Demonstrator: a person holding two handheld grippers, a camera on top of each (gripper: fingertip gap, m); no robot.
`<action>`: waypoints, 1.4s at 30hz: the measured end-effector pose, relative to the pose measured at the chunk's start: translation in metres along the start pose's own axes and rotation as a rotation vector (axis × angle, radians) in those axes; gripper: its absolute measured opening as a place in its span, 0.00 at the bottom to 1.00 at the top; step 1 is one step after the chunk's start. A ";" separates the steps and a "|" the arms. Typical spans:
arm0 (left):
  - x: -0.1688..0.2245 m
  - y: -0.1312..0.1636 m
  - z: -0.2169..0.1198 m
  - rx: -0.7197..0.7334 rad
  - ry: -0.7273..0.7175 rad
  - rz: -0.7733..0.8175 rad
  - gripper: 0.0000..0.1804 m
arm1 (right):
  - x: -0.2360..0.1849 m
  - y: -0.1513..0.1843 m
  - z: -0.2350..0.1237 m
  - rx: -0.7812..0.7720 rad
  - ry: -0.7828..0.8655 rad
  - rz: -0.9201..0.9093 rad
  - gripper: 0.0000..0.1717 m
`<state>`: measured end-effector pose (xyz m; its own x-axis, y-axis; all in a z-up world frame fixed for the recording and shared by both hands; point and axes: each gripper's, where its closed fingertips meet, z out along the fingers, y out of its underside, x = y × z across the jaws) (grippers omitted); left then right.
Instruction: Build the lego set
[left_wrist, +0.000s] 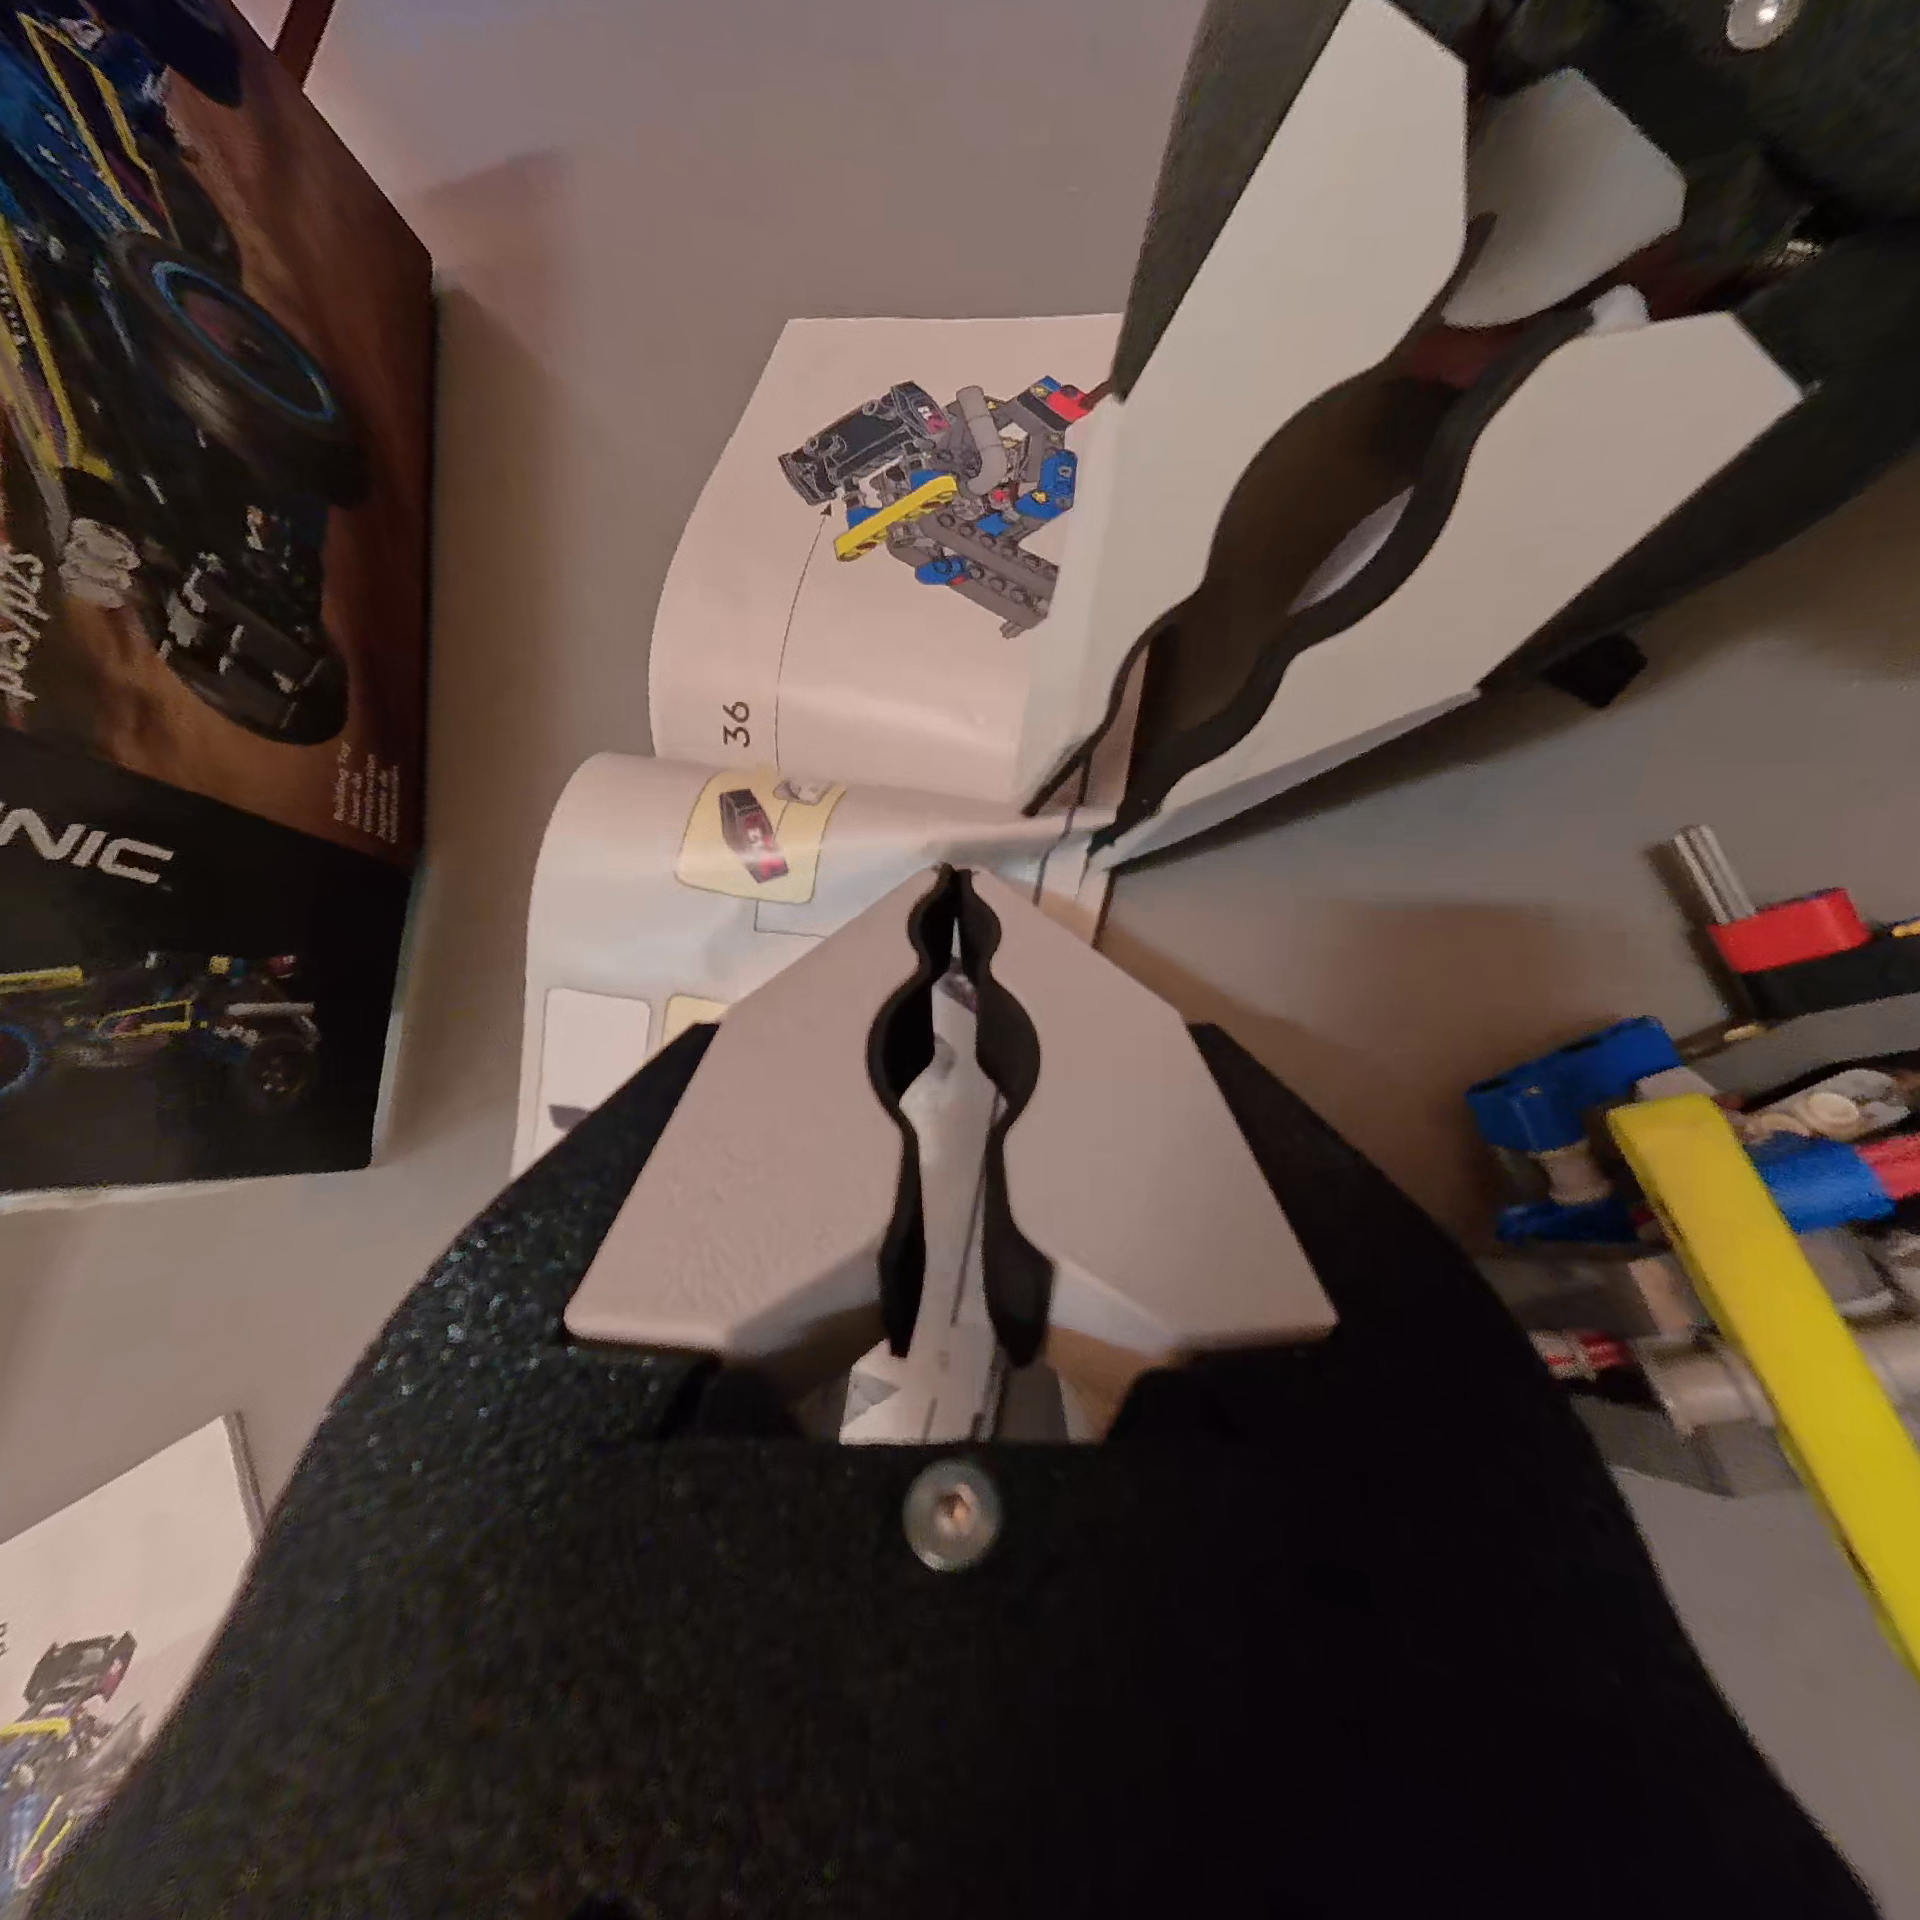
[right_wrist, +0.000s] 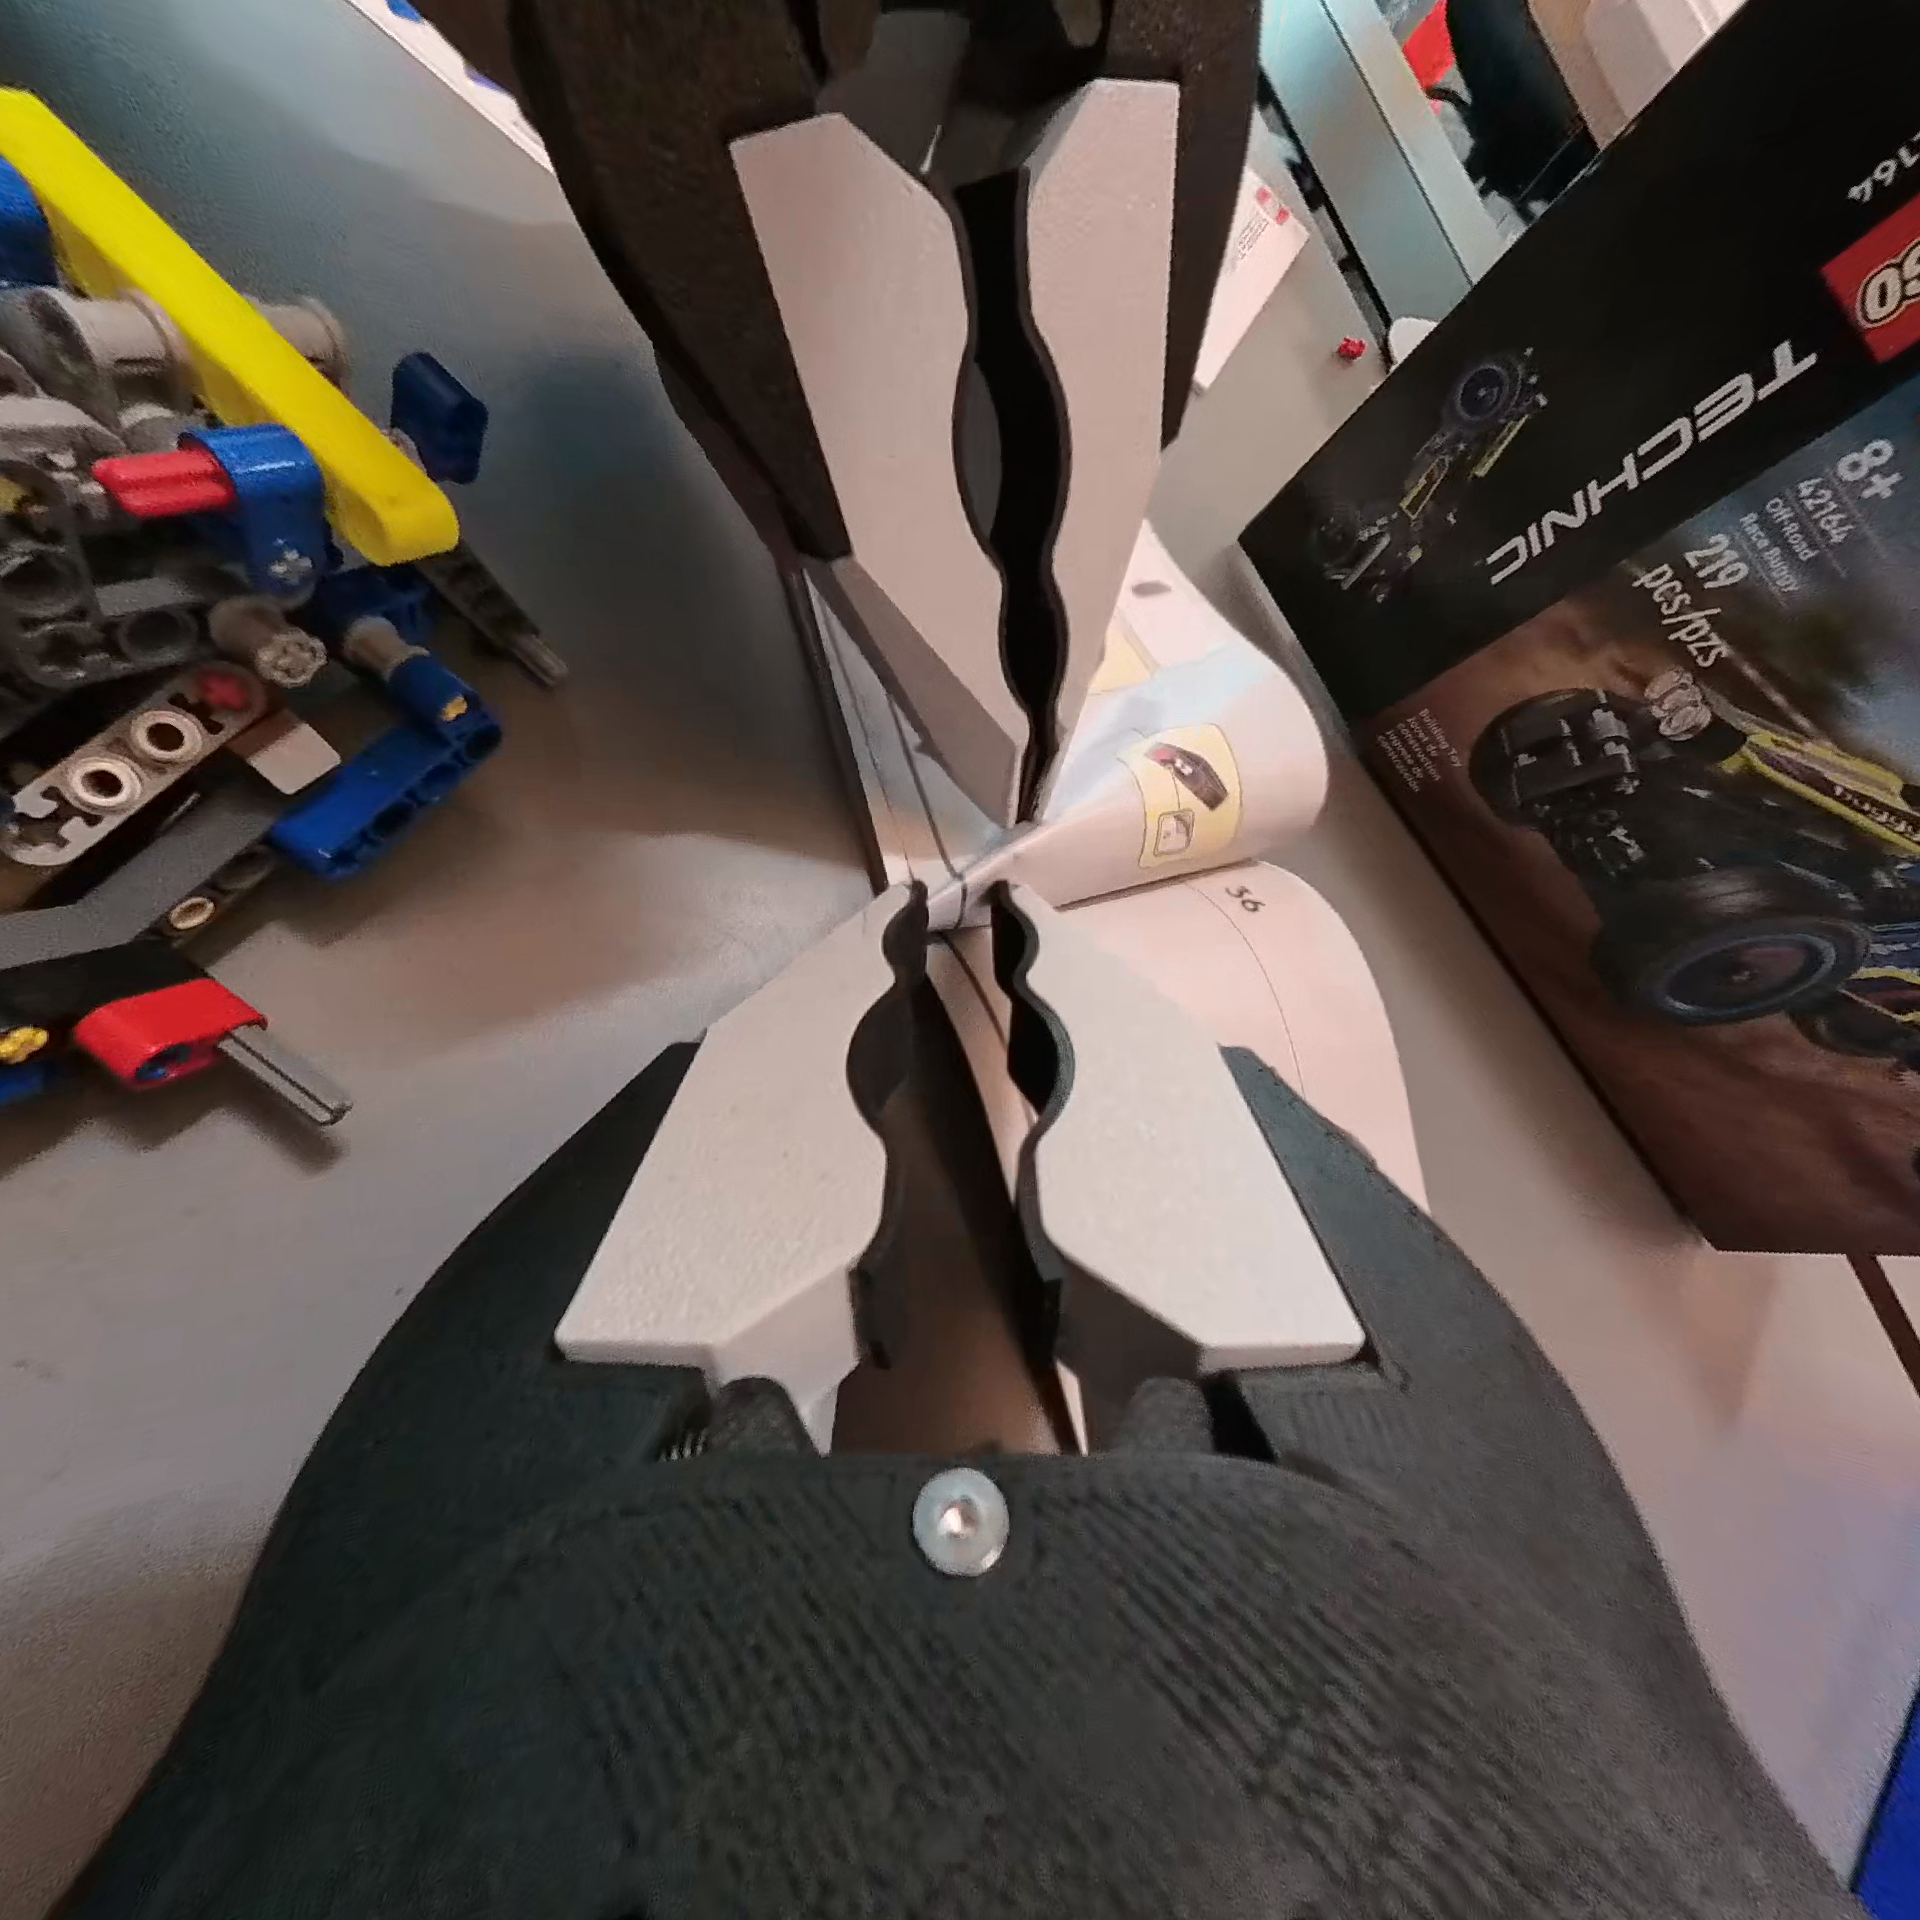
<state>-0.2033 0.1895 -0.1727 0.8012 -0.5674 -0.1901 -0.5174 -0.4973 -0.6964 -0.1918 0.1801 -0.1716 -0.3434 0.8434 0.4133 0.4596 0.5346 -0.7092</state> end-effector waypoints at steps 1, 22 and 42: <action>-0.001 0.000 -0.001 0.002 -0.006 0.004 0.00 | 0.001 0.001 -0.001 -0.001 0.000 0.006 0.05; 0.016 0.037 -0.032 -0.220 0.025 0.202 0.14 | 0.012 0.007 -0.004 0.005 -0.012 0.206 0.00; -0.025 -0.010 -0.058 0.028 -0.226 0.205 0.00 | 0.004 0.007 -0.004 0.003 -0.071 0.200 0.05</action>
<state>-0.2357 0.1705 -0.1207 0.7290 -0.4921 -0.4759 -0.6694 -0.3670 -0.6459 -0.1868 0.1877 -0.1726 -0.3029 0.9266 0.2229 0.5218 0.3570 -0.7748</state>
